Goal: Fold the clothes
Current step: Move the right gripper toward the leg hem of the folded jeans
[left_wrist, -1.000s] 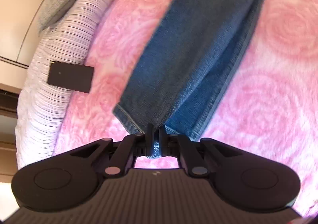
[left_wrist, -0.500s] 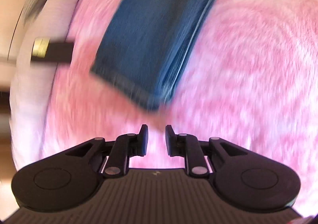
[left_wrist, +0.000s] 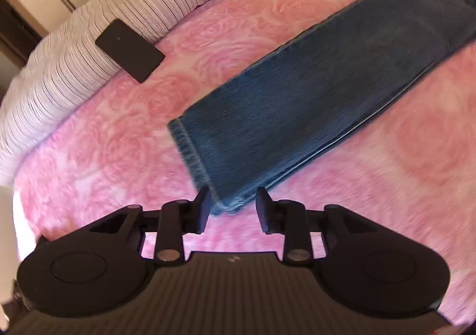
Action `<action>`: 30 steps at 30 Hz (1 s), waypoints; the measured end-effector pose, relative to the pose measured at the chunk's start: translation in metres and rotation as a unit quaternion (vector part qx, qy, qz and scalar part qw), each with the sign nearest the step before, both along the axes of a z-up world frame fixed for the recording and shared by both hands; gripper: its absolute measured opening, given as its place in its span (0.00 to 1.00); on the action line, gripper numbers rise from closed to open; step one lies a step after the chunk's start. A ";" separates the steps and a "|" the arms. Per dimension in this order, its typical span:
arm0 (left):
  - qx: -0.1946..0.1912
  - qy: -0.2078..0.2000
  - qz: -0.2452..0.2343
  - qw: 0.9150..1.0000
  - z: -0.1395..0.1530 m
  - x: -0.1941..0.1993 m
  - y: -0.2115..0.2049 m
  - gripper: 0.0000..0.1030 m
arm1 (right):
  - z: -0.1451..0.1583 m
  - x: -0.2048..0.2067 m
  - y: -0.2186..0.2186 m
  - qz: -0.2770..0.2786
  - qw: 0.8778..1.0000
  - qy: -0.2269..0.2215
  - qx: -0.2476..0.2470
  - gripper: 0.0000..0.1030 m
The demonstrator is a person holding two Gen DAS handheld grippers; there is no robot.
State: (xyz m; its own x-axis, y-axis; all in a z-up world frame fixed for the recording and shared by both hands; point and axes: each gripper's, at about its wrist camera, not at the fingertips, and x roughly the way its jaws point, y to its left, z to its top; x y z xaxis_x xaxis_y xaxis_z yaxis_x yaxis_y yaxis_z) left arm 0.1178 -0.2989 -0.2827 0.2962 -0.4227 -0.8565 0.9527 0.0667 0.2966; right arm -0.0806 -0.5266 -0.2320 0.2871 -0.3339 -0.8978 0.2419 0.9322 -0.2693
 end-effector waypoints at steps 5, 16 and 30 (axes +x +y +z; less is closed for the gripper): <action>-0.003 0.058 0.063 0.996 0.019 -0.027 0.008 0.39 | 0.035 -0.009 -0.009 -0.077 0.995 -0.009 0.057 0.95; -0.014 0.071 0.117 0.990 0.078 -0.094 0.043 0.75 | 0.112 -0.078 -0.022 -0.170 0.982 -0.043 0.067 0.95; -0.024 0.033 0.117 0.992 0.134 -0.157 0.083 0.78 | 0.175 -0.181 -0.016 -0.233 0.962 -0.144 -0.003 0.95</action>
